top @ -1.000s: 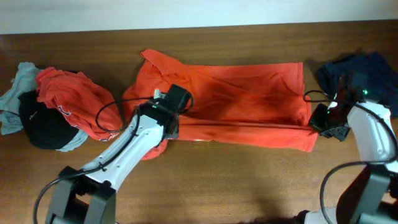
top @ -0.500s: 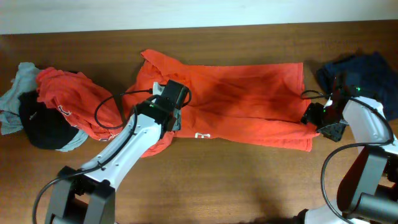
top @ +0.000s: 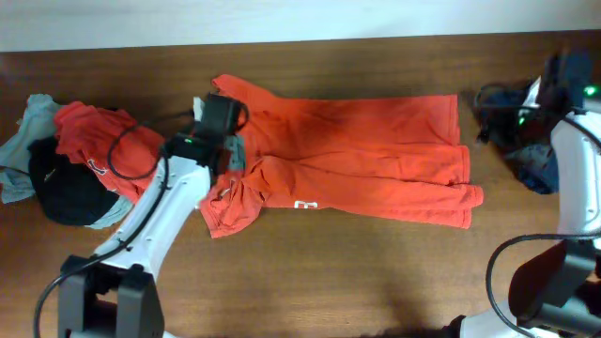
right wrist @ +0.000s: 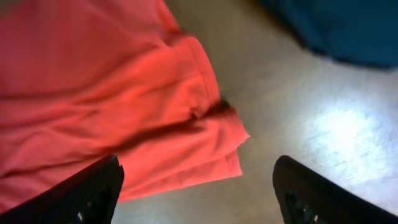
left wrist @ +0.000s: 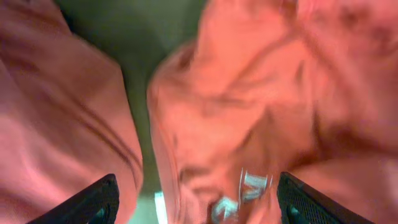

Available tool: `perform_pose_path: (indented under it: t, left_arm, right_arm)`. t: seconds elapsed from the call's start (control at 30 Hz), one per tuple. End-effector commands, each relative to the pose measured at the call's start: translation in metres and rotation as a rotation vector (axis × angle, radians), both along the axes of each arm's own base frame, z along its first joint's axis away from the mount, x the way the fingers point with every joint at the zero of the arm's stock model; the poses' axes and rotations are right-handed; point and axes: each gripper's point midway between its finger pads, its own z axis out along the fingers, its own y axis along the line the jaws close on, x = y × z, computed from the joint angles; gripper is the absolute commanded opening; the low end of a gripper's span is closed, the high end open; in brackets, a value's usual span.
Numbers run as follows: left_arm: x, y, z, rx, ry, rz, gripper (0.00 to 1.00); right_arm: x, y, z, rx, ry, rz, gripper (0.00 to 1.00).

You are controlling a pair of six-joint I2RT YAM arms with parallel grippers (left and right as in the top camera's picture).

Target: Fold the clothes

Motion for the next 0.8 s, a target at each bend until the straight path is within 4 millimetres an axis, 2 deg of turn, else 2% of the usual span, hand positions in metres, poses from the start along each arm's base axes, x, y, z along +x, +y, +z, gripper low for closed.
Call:
perform_pose_path:
  t: [0.0,0.1,0.17,0.23,0.27,0.4,0.57,0.67,0.77]
  left_arm:
    - [0.022,-0.003,0.01,-0.053,-0.058,-0.046,0.81]
    - [0.046,-0.014,0.025,-0.113,-0.162,-0.109,0.8]
    - [0.067,-0.02,0.043,-0.135,-0.265,-0.15,0.79]
    - [0.084,-0.024,0.053,-0.133,-0.319,-0.182,0.8]
    - [0.1,-0.029,0.056,-0.118,-0.335,-0.216,0.81]
    - [0.137,-0.045,0.041,-0.111,-0.313,-0.298,0.82]
    - [0.172,-0.061,0.012,-0.146,-0.278,-0.327,0.82]
    - [0.181,-0.067,-0.001,-0.162,-0.262,-0.341,0.78]
    - [0.18,-0.067,-0.014,-0.162,-0.235,-0.338,0.73]
  right_arm:
    - [0.016,0.012,0.029,0.026,-0.097,0.09,0.8]
    - [0.023,0.009,0.033,0.013,-0.132,0.092,0.81]
    - [0.035,0.006,0.036,-0.007,-0.174,0.108,0.81]
    - [0.046,0.004,0.039,-0.026,-0.216,0.136,0.81]
    - [0.055,0.003,0.041,-0.038,-0.249,0.158,0.81]
    - [0.077,0.003,0.037,-0.057,-0.299,0.192,0.81]
    - [0.101,0.013,0.016,-0.07,-0.3,0.251,0.81]
    - [0.11,0.018,-0.003,-0.065,-0.277,0.27,0.81]
    - [0.113,0.023,-0.021,-0.05,-0.242,0.28,0.82]
